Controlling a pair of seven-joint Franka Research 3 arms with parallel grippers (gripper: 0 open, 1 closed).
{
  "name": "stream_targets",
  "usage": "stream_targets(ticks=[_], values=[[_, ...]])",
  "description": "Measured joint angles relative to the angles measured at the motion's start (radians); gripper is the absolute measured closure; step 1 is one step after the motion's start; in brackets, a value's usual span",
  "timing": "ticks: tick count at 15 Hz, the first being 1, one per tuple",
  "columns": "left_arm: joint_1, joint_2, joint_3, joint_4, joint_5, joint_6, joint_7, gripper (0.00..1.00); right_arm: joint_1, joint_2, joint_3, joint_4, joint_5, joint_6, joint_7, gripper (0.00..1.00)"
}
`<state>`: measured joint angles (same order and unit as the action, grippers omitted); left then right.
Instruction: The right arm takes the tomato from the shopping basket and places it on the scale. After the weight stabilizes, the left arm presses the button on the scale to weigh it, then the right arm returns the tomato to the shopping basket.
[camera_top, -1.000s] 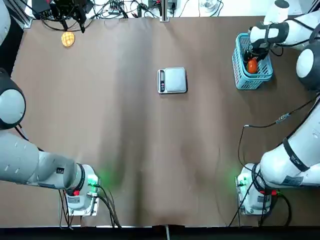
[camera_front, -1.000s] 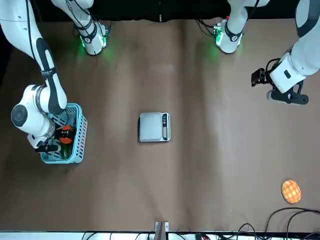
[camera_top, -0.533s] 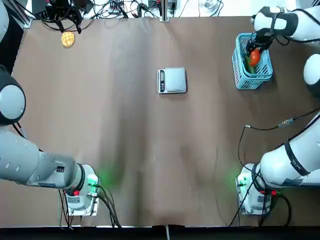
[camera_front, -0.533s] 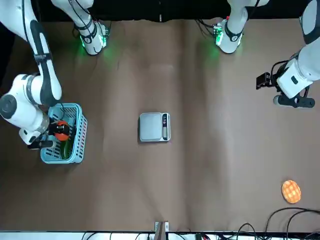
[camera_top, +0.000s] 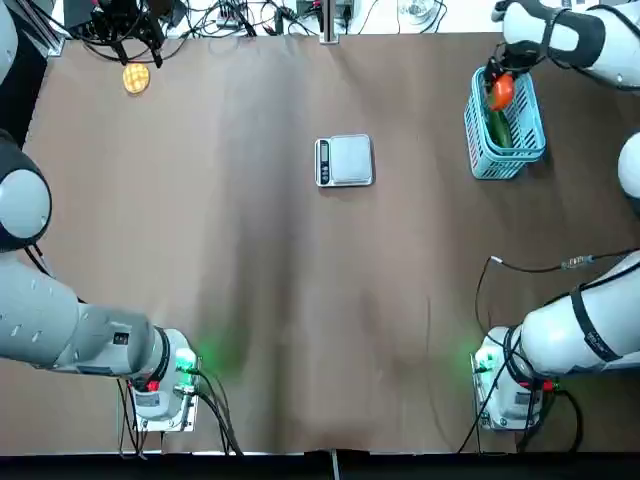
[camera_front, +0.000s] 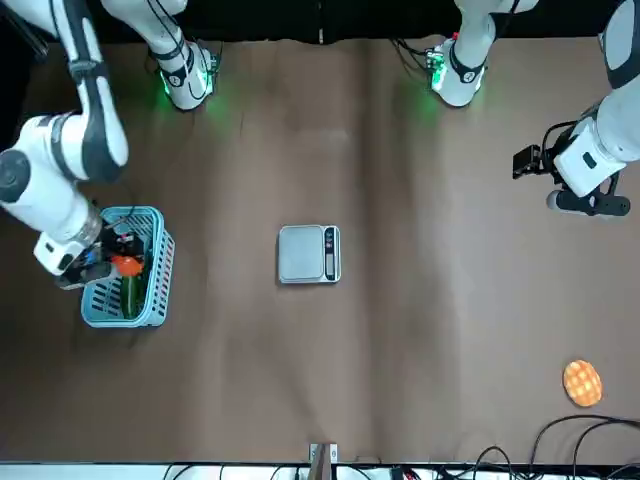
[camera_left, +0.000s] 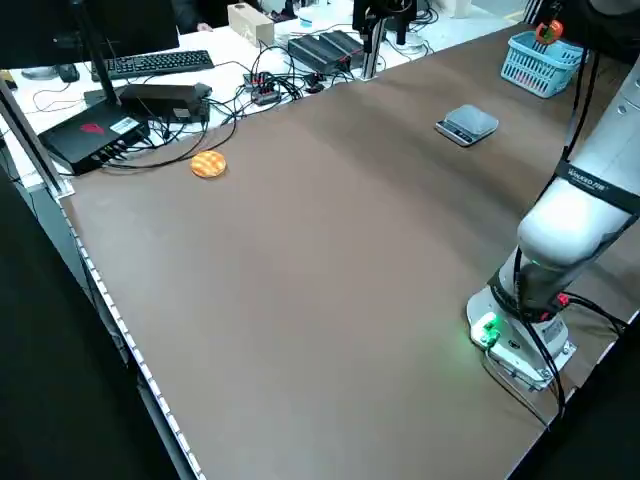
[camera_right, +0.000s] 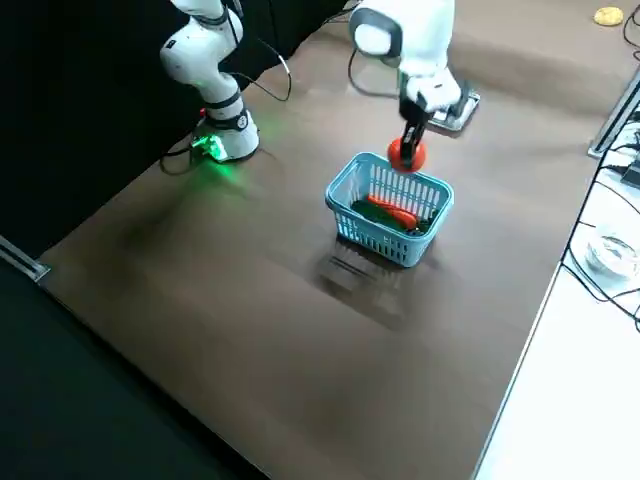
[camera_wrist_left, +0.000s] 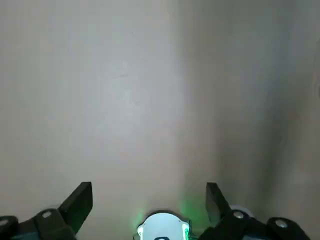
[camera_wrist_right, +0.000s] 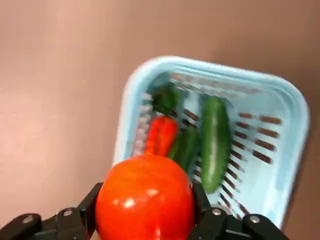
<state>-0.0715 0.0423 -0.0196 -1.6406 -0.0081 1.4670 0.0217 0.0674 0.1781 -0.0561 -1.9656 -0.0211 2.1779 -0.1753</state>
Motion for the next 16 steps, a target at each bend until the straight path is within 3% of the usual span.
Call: stream_targets(ticks=[4, 8, 12, 16], values=[[0.0, 0.0, 0.0, -0.002, 0.0, 0.0, 0.0, 0.0, 0.187, -0.033, 0.01, 0.014, 0.001, 0.004, 0.039, 0.26], [0.0, 0.0, 0.0, -0.004, 0.0, -0.002, 0.0, 0.0, 0.336, -0.026, 0.012, 0.043, 0.001, 0.007, 0.212, 0.26], [0.0, 0.005, 0.0, -0.006, 0.0, -0.002, 0.0, 0.0, 0.454, 0.043, 0.013, 0.073, 0.003, 0.011, 0.402, 0.26], [0.0, 0.011, 0.0, -0.007, 0.0, -0.002, 0.0, 0.0, 0.557, 0.143, 0.013, 0.152, 0.003, 0.018, 0.583, 0.26]])
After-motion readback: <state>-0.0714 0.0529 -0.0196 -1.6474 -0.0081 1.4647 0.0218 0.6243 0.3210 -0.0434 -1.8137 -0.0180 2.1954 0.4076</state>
